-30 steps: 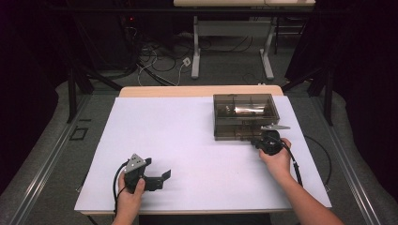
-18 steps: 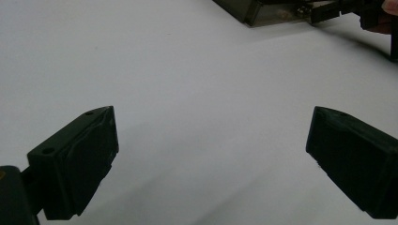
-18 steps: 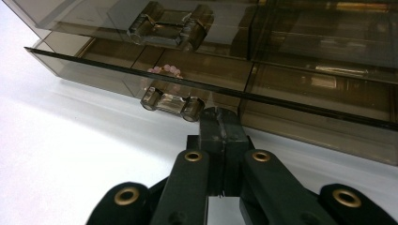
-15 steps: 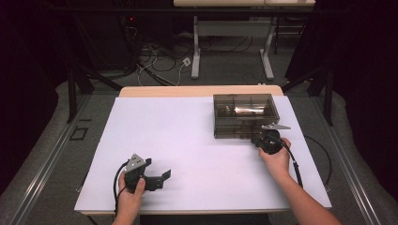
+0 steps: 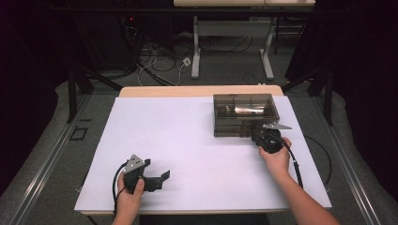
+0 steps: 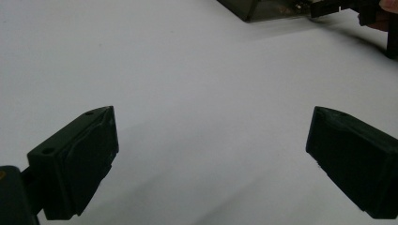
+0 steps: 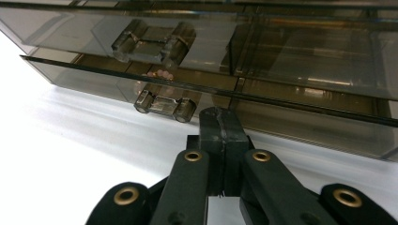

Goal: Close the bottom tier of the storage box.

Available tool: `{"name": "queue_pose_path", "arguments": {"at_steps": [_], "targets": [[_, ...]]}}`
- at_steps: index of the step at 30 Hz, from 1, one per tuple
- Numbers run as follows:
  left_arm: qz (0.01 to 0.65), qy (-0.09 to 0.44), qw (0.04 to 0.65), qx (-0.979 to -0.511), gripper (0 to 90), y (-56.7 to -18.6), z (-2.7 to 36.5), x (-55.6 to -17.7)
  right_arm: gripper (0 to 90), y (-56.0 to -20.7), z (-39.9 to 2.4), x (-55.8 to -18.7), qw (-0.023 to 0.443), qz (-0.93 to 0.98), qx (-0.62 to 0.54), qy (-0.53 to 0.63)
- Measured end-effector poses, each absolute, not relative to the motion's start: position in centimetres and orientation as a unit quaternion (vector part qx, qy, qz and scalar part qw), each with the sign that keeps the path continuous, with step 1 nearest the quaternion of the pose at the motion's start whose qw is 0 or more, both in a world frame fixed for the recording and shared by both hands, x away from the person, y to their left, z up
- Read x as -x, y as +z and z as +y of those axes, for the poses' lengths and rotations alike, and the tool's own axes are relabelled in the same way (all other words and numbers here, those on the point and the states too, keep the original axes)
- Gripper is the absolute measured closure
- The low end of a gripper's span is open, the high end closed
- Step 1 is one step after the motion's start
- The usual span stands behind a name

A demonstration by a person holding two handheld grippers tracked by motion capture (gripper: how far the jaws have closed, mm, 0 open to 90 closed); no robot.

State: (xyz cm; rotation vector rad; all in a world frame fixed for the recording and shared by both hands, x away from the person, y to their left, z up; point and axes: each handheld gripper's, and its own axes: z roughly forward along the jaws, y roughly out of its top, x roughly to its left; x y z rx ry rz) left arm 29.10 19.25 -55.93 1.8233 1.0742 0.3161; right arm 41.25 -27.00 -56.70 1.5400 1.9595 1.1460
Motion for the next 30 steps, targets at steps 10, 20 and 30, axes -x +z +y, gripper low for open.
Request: {"name": "queue_pose_path", "arguments": {"at_steps": [10,20,30], "targets": [[0.440,0.134,0.480,-0.747,2.8,-55.87,19.43,-28.92,90.0,-56.70,-27.38,-41.52,0.205,0.690,-0.553,0.420],[0.440,0.135,0.481,-0.747,2.9,-55.82,19.48,-28.82,90.0,-56.69,-27.49,-41.66,0.201,0.684,-0.559,0.424],[0.440,0.135,0.482,-0.746,2.9,-55.83,19.49,-28.81,82.9,-56.63,-27.30,-41.50,0.199,0.685,-0.555,0.428]]}}
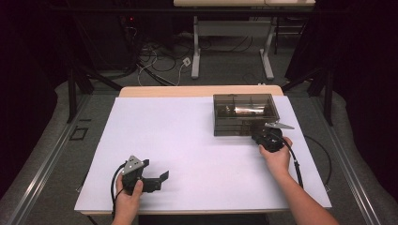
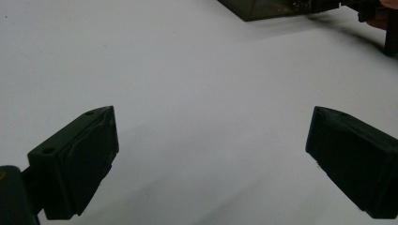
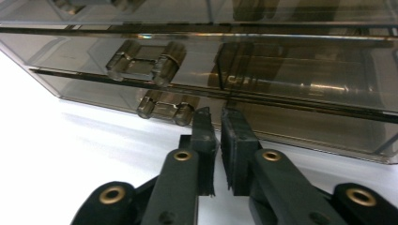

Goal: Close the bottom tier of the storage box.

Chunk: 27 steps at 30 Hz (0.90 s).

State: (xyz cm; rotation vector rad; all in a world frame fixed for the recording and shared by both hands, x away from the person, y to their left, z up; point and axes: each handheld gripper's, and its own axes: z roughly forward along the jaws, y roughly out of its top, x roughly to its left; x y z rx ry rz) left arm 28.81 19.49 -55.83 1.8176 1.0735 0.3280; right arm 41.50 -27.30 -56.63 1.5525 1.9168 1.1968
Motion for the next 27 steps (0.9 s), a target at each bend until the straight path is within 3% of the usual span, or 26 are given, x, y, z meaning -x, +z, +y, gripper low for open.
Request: {"name": "queue_pose_path", "arguments": {"at_steps": [7,27], "targets": [[0.440,0.134,0.482,-0.746,2.9,-55.8,19.5,-28.8,74.2,-56.2,-27.0,-41.1,0.203,0.694,-0.542,0.428],[0.440,0.135,0.484,-0.744,2.9,-55.7,19.5,-28.9,38.7,-54.0,-26.0,-39.2,0.247,0.726,-0.474,0.433]]}}
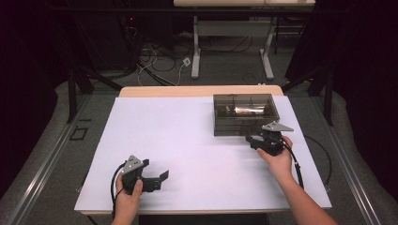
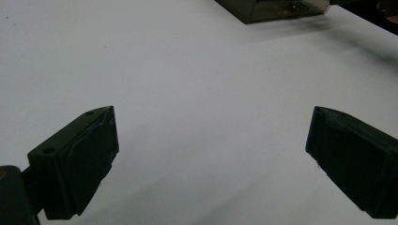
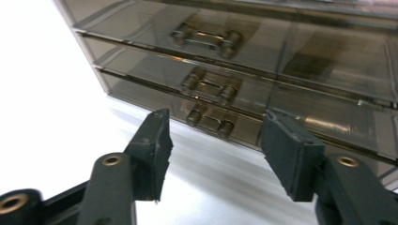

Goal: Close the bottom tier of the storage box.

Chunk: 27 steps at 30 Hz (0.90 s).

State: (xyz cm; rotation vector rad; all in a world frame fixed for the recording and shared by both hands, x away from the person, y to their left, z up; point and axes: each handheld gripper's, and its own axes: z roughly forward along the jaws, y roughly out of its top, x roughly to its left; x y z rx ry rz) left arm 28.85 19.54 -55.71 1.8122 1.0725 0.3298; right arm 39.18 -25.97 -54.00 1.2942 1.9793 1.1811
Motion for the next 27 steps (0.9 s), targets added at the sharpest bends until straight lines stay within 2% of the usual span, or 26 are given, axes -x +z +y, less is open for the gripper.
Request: {"name": "queue_pose_path", "arguments": {"at_steps": [5,8,12,19,27], "targets": [[0.444,0.129,0.487,-0.741,2.9,-55.8,19.5,-28.9,30.1,-53.0,-25.4,-38.1,0.250,0.730,-0.458,0.441],[0.442,0.131,0.488,-0.741,2.9,-55.7,19.5,-28.9,26.3,-52.5,-25.3,-37.4,0.213,0.737,-0.465,0.442],[0.439,0.137,0.488,-0.742,2.9,-55.6,19.5,-28.8,16.3,-51.8,-25.3,-36.4,0.188,0.753,-0.471,0.420],[0.440,0.136,0.495,-0.737,2.9,-55.3,19.5,-28.7,12.7,-51.4,-25.2,-34.7,0.153,0.744,-0.459,0.460],[0.439,0.134,0.494,-0.739,2.9,-55.4,19.5,-28.8,9.6,-51.6,-24.6,-33.7,0.164,0.756,-0.419,0.475]]}}
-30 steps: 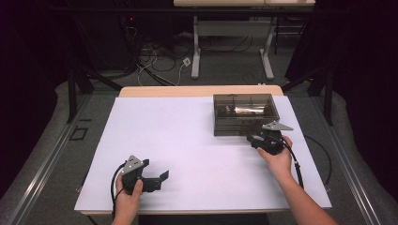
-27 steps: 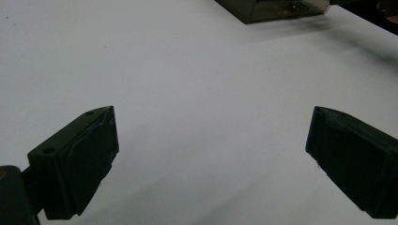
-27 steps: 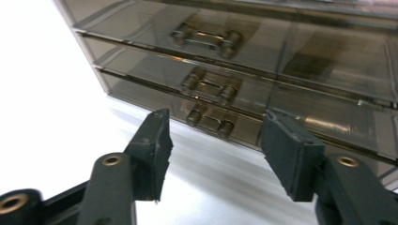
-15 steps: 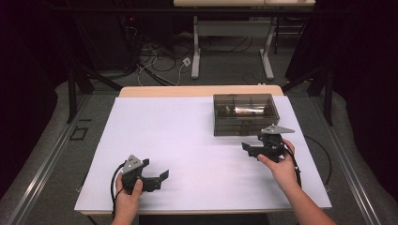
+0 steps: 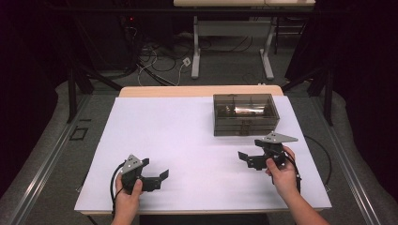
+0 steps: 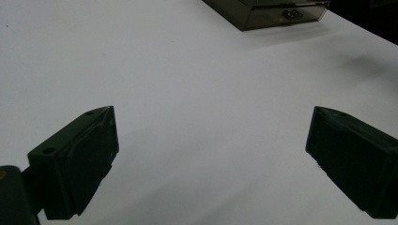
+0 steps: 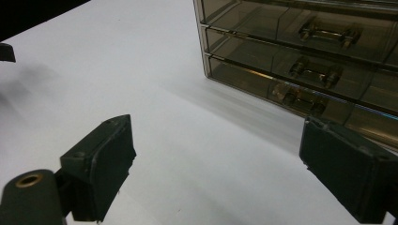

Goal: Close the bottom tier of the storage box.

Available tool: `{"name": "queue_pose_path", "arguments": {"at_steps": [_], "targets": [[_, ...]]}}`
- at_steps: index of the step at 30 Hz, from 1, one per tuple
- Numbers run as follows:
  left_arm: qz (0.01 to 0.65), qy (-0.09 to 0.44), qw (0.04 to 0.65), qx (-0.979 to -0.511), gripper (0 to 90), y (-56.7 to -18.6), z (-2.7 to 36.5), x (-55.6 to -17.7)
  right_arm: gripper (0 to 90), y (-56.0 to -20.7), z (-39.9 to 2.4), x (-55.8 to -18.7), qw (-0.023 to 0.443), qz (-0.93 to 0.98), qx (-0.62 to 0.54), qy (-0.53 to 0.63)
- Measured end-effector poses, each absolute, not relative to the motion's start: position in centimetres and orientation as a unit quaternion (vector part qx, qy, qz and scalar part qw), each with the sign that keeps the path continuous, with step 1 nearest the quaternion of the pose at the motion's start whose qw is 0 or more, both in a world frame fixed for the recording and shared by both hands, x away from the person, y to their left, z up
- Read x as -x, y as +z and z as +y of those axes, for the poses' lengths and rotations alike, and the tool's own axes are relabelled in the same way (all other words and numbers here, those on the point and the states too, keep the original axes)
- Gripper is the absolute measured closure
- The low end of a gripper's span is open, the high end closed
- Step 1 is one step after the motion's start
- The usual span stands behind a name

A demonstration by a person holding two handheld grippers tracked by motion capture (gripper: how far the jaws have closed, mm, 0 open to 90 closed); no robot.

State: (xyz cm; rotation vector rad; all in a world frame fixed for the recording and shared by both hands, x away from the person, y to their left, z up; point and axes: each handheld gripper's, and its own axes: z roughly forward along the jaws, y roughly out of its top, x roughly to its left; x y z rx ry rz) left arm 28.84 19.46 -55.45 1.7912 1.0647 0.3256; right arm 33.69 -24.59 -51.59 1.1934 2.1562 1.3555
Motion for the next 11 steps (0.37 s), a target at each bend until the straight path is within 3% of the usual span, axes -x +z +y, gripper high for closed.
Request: {"name": "queue_pose_path", "arguments": {"at_steps": [11], "targets": [[0.436,0.136,0.494,-0.740,2.9,-55.4,19.3,-29.0,7.3,-53.8,-22.0,-33.2,0.158,0.792,-0.385,0.447]]}}
